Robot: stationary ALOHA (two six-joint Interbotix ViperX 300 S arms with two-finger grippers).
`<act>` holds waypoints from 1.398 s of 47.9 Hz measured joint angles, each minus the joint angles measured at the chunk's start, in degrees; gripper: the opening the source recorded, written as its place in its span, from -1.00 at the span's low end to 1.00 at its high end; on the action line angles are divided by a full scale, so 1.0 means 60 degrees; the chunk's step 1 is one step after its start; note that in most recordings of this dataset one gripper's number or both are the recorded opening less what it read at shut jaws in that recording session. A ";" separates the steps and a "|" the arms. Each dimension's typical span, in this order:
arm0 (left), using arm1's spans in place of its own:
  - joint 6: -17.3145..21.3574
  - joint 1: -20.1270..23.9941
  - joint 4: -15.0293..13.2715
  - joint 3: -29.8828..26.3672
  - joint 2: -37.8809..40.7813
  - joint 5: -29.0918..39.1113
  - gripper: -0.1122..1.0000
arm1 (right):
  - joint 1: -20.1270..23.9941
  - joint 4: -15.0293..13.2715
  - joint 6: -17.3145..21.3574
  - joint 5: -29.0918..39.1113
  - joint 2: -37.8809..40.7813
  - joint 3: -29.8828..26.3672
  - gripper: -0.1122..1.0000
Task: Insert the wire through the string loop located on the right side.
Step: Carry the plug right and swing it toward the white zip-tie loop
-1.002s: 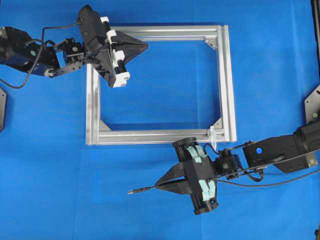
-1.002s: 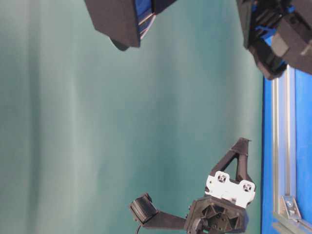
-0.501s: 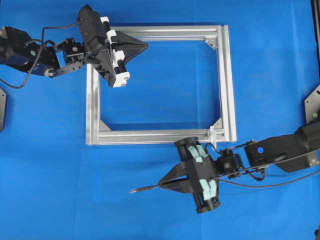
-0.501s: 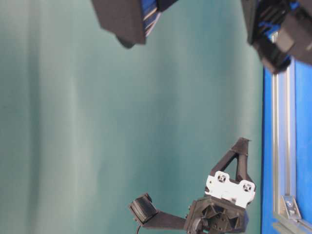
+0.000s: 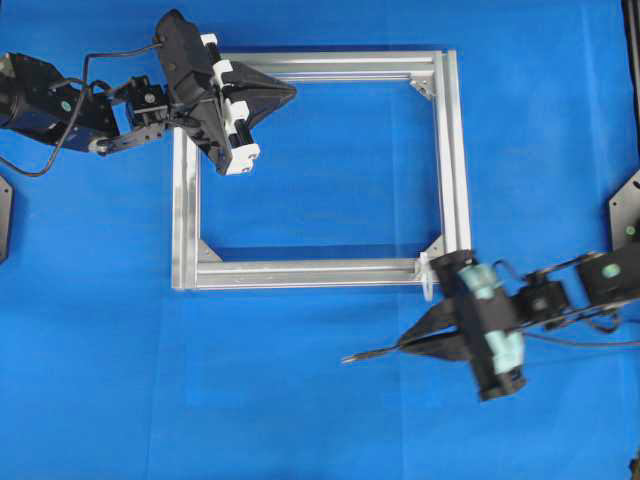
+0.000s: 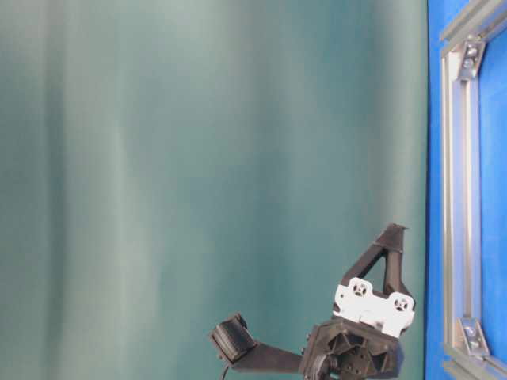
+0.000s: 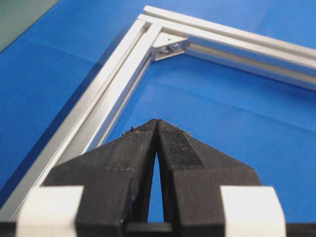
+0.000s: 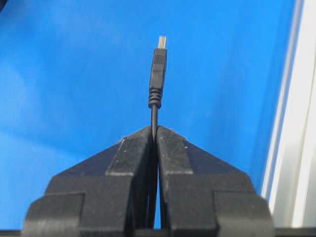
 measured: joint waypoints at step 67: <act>0.0000 0.0000 0.0000 -0.0015 -0.0015 -0.0015 -0.79 | -0.1523 -0.0015 -0.0044 0.1333 -0.4556 0.3442 -0.86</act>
